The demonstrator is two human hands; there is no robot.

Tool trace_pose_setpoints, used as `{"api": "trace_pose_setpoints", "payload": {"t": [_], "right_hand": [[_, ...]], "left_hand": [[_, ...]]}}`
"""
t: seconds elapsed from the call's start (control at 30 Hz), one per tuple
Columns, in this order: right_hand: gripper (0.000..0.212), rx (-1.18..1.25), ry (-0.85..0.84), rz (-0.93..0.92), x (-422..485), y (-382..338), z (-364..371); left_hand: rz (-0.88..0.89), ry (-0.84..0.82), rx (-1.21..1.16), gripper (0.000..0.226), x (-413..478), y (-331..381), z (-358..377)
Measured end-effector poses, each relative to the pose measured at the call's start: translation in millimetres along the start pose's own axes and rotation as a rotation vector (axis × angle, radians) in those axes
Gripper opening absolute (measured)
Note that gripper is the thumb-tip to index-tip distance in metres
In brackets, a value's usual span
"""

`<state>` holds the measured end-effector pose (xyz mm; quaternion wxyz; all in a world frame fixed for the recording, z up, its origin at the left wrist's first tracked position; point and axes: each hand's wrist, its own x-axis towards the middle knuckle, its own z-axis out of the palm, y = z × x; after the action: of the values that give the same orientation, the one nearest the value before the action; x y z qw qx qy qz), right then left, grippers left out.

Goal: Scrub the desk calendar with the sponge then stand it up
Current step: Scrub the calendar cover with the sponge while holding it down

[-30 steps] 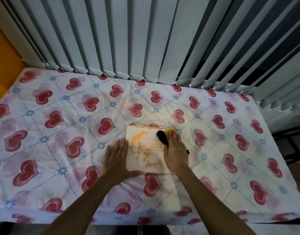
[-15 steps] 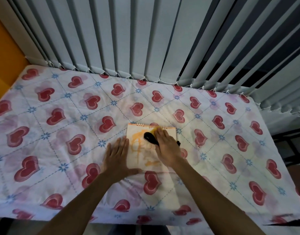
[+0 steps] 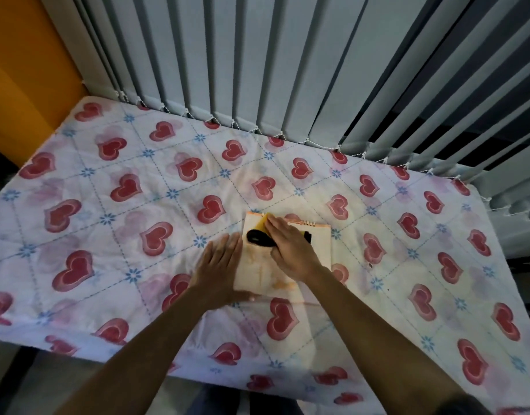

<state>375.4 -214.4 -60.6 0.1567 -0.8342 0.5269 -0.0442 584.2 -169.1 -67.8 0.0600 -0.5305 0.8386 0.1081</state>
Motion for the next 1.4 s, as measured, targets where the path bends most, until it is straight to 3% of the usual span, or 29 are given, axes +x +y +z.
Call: {"api": "trace_pose_setpoints", "payload": {"t": [0.2, 0.47, 0.67, 0.87, 1.0, 1.17, 1.4], "right_hand": [[0.063, -0.022, -0.149, -0.287, -26.0, 14.7, 0.9], [0.059, 0.02, -0.026, -0.035, 12.0, 3.0, -2.9], [0.06, 0.021, -0.111, -0.239, -26.4, 11.9, 0.7], [0.058, 0.016, -0.001, 0.044, 9.7, -2.2, -6.1], [0.057, -0.029, -0.012, 0.07, 33.8, -27.7, 5.1], [0.061, 0.0, -0.013, 0.072, 7.8, 0.5, -1.3], [0.062, 0.04, 0.021, 0.244, -39.7, 44.8, -15.2]], "left_hand": [[0.009, -0.024, -0.014, 0.12, -0.2, 0.9, 3.0], [-0.019, 0.003, -0.02, 0.123, 1.0, 1.0, 5.7], [-0.009, 0.019, -0.03, 0.119, 0.5, 1.1, 6.6], [-0.015, 0.036, -0.049, 0.124, 4.2, -0.3, 11.6], [-0.05, -0.017, -0.041, 0.124, 4.4, -1.1, 17.4], [-0.02, 0.1, -0.061, 0.12, 0.2, 3.8, 14.0], [-0.048, 0.059, -0.102, 0.127, 3.4, 0.3, 22.1]]}}
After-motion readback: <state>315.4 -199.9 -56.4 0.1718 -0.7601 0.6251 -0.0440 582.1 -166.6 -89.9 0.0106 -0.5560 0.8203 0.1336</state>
